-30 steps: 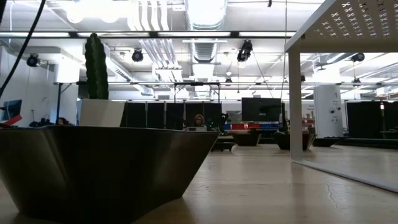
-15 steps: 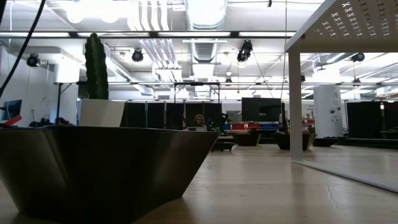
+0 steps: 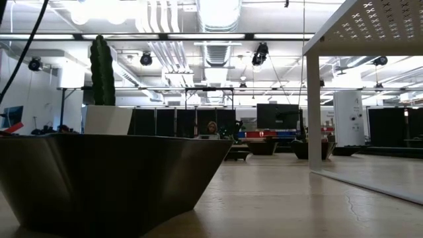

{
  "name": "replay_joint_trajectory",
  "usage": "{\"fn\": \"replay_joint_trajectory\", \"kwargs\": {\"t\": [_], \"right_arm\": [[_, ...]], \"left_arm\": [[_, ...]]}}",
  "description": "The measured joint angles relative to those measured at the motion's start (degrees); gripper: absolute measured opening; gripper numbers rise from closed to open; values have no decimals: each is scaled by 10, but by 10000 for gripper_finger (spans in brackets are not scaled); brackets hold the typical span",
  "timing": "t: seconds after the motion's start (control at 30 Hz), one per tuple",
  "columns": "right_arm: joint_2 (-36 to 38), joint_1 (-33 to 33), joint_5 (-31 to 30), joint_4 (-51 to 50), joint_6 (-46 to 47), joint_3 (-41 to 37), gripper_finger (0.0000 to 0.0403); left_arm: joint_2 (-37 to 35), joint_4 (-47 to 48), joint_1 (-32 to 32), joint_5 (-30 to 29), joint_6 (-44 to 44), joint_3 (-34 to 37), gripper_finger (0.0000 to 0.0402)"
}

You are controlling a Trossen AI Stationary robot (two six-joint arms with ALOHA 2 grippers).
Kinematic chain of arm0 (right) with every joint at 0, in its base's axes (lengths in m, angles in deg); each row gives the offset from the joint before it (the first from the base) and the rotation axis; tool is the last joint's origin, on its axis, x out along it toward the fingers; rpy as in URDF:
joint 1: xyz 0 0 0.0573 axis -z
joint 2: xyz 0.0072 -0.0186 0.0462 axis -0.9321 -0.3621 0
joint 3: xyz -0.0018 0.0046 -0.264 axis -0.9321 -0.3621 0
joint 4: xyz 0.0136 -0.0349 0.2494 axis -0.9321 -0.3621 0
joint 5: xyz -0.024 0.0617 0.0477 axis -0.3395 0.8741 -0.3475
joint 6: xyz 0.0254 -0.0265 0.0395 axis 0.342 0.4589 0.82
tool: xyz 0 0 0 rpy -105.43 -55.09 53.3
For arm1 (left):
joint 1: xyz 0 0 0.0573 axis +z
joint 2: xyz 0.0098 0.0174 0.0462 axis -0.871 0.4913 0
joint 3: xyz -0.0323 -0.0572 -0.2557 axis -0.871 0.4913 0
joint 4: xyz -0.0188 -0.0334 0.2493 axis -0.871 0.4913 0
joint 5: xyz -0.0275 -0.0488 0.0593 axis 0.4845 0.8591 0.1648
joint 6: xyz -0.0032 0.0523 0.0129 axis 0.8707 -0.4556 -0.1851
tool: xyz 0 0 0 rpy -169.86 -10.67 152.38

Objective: Pick & Place Mini shaped plates
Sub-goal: Put the square plate on the shelf

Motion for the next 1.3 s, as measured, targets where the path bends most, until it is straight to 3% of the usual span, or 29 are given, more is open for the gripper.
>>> {"fn": "replay_joint_trajectory", "kwargs": {"t": [0.57, 0.93, 1.2, 1.3], "right_arm": [[4, 0, -1, -25, -3, 110, 75], [4, 0, -81, -25, -24, 188, 61], [4, 0, -178, -25, -46, 216, 61], [5, 0, -197, -25, -46, 220, 61]], "left_arm": [[0, 222, 52, 11, 173, 4, 104], [-1, 188, 153, 163, 289, 118, 104], [13, 53, 223, 281, 316, 210, 103], [28, 33, 241, 296, 318, 219, 103]]}}
